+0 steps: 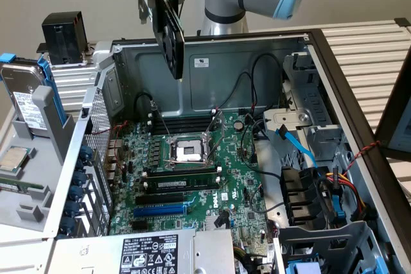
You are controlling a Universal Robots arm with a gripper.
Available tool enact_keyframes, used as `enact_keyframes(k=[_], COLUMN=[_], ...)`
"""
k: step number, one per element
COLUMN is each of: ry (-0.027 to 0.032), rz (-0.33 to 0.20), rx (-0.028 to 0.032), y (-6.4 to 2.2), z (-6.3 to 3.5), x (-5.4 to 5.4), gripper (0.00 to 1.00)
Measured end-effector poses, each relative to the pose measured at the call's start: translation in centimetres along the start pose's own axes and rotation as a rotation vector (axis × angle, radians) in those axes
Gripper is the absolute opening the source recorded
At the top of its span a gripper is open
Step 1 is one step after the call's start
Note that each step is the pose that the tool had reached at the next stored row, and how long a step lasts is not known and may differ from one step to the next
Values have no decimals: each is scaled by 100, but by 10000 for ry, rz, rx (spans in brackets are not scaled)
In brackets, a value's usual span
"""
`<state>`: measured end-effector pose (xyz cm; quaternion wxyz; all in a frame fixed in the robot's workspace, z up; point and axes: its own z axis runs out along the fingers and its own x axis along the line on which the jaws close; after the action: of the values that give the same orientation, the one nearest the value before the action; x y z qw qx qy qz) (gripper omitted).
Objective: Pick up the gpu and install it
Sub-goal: 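Insert the gpu into the slot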
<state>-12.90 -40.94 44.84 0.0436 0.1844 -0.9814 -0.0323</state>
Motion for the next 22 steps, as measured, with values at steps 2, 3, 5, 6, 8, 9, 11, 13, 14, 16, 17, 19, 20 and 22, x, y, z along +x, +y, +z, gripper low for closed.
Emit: enact_keyframes(k=[2, 3, 5, 6, 8, 9, 11, 13, 14, 16, 17, 19, 20, 22], ry=[29, 43, 72, 86, 116, 130, 158, 187, 201, 231, 245, 263, 270, 279], rz=[-368, -552, -915, -1093, -1456, -1641, -1998, -2361, -2546, -2908, -3088, -3445, -3624, -3999], rx=[28, 41, 68, 81, 108, 122, 148, 175, 189, 216, 229, 262, 280, 320], y=[0, 0, -1, -1, -1, -1, -1, -2, -2, -2, -1, -2, -1, -1], z=[4, 6, 10, 11, 14, 16, 18, 20, 20, 20, 20, 20, 20, 20], x=[0, 0, -1, -1, -1, -1, -1, -1, -1, -2, -1, -1, -1, -1], gripper=[27, 27, 27, 27, 27, 27, 27, 27, 27, 27, 27, 27, 27, 27])
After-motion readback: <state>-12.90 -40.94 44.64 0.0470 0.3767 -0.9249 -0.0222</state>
